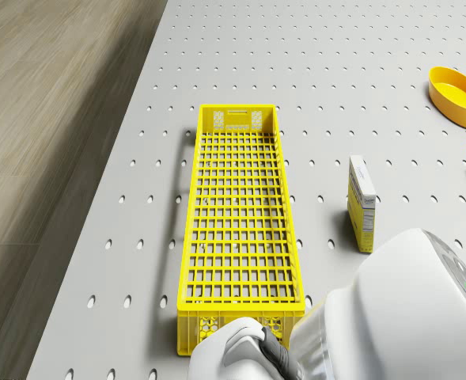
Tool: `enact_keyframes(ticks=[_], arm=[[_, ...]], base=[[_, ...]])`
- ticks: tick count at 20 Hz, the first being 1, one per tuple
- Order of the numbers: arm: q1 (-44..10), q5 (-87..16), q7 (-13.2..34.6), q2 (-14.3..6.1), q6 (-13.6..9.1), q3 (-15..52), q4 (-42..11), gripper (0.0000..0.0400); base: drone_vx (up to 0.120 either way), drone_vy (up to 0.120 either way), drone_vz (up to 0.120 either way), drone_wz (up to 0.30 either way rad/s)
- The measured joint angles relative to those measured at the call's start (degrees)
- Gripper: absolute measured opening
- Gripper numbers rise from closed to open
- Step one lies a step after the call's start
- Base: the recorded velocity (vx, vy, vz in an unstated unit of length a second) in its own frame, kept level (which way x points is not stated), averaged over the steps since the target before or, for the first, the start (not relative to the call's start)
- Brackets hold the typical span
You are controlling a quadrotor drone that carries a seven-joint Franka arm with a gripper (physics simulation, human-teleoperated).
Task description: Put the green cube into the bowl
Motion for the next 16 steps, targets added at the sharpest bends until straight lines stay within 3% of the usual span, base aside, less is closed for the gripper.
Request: enact_keyframes(ticks=[4, 7, 11, 16], arm=[[-11.3, -11.7, 8.0, -2.9, -5.2, 6.7, -5.1, 0.04], [-17.3, -15.9, 11.9, -4.7, -7.9, 9.7, -6.6, 0.04], [-22.2, -18.2, 15.2, -6.8, -9.8, 12.1, -7.3, 0.04], [-25.5, -18.9, 17.4, -8.9, -10.2, 13.7, -7.5, 0.04]], base=[[-0.01, 0.0, -0.12, 0.0], [-0.12, 0.0, -0.12, 0.0], [-0.12, 0.0, -0.12, 0.0], [-0.12, 0.0, -0.12, 0.0]])
